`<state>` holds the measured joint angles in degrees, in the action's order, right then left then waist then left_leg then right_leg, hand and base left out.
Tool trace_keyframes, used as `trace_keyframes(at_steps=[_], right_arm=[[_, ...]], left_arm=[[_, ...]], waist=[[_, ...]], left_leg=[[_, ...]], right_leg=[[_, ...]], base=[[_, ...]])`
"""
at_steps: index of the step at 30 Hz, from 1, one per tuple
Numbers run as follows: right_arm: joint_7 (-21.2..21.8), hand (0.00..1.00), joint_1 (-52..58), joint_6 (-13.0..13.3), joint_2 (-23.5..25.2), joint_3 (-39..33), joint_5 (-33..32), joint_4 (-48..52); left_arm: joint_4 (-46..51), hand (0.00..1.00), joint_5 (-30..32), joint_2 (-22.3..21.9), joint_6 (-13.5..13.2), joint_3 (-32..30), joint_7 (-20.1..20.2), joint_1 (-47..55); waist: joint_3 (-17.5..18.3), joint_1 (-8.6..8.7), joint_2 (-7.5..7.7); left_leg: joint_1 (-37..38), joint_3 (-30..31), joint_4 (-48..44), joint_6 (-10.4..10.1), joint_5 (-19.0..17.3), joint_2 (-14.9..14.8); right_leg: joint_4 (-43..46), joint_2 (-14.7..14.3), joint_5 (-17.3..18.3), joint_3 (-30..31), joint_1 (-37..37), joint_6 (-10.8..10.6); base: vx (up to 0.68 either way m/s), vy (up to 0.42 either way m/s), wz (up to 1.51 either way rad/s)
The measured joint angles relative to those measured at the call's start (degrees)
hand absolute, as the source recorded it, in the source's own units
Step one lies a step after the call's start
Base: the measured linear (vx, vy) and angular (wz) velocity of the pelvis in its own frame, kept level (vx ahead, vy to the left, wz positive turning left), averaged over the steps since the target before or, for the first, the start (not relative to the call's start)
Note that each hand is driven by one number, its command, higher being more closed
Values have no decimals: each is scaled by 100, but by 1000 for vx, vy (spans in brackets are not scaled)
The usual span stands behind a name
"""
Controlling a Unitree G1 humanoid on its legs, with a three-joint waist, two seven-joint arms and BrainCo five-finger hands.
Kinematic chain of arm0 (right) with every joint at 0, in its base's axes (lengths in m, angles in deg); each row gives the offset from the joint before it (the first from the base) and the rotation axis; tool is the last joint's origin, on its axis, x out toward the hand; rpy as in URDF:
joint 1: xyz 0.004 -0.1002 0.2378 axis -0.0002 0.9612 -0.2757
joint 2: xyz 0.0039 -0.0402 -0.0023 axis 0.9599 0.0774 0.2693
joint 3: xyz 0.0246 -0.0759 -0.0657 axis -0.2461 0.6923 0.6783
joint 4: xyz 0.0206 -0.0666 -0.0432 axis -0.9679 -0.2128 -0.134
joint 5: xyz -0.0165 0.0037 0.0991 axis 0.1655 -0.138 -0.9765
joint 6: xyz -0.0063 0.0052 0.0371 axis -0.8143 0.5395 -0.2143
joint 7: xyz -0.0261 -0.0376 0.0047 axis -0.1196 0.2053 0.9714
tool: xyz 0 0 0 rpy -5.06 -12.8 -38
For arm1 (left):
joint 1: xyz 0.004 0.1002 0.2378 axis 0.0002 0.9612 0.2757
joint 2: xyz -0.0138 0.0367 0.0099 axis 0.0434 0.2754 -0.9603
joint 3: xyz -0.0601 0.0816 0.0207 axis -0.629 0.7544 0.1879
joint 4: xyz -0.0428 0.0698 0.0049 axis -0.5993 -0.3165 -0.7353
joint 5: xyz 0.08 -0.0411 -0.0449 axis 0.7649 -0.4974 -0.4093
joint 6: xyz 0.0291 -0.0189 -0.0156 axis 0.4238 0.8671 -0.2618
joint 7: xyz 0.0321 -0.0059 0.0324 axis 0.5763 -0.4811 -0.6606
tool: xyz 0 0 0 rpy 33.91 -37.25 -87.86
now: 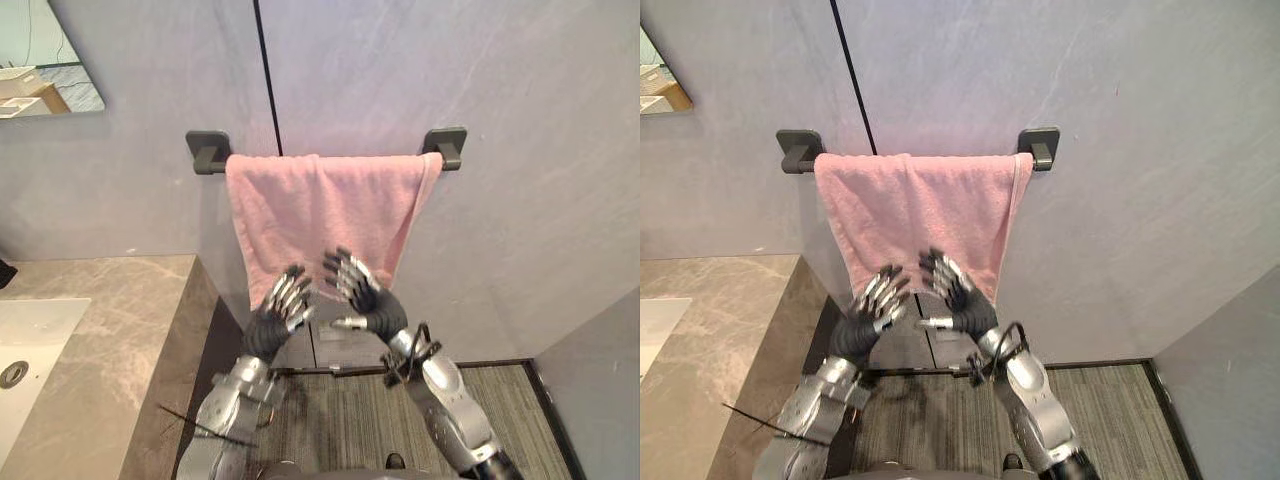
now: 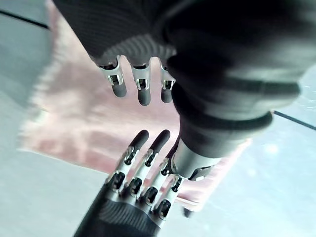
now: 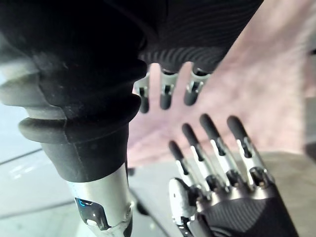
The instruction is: Organize washtable
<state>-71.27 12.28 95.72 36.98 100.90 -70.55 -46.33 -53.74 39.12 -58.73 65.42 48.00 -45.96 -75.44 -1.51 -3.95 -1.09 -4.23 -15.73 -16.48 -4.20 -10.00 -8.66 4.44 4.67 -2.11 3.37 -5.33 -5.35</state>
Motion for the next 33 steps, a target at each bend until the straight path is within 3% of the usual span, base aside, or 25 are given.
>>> trace_keyframes(at_steps=[2, 5, 11, 19, 26, 33], right_arm=[[-437, 0, -851, 285, 139, -159, 64, -71], [-823, 0, -1266, 478, 290, -289, 103, -85], [-1187, 0, -1787, 533, 407, -369, 102, -80], [-1811, 0, -3209, 534, 32, -1168, 100, -207], [-1843, 0, -3510, 714, -167, -1322, 86, -205], [-1828, 0, -3527, 714, -306, -1681, -32, -204]], left_arm=[[-2, 0, -193, -177, -175, 25, -394, -642], [2, 0, -202, -215, -386, 57, -686, -1167], [-9, 0, -203, -217, -538, 176, -989, -2292], [-844, 0, -307, 133, -783, -43, -1307, -4218], [-1077, 0, -286, 450, -959, -229, -1308, -4763], [-1250, 0, -142, 556, -965, -484, -1327, -4923]], waist=[[-15, 0, -17], [-131, -21, 16], [-453, -20, 68], [-652, -40, 13], [-830, -63, -16], [-845, -155, -27]], left_leg=[[-53, 95, 51, 32, 78, 82], [-183, 161, 43, 54, 120, 74], [-1253, 195, -142, 70, 220, -26], [-2183, 142, -355, 74, 387, -148], [-2377, 108, -317, 10, 429, -228], [-2401, 16, -189, -48, 518, -272]], right_leg=[[-89, 48, -60, -22, -11, -15], [-62, 44, -74, -85, -107, 5], [-56, 33, -283, -150, -1045, 103], [-42, -50, -547, -117, -1922, 105], [-42, -102, -584, -110, -2149, 153], [-55, -149, -635, -43, -2260, 219]], base=[[39, 32, 10], [-13, 2, 12], [-114, -24, 6], [-39, -32, -5], [-28, -51, -3], [-56, -63, -5]])
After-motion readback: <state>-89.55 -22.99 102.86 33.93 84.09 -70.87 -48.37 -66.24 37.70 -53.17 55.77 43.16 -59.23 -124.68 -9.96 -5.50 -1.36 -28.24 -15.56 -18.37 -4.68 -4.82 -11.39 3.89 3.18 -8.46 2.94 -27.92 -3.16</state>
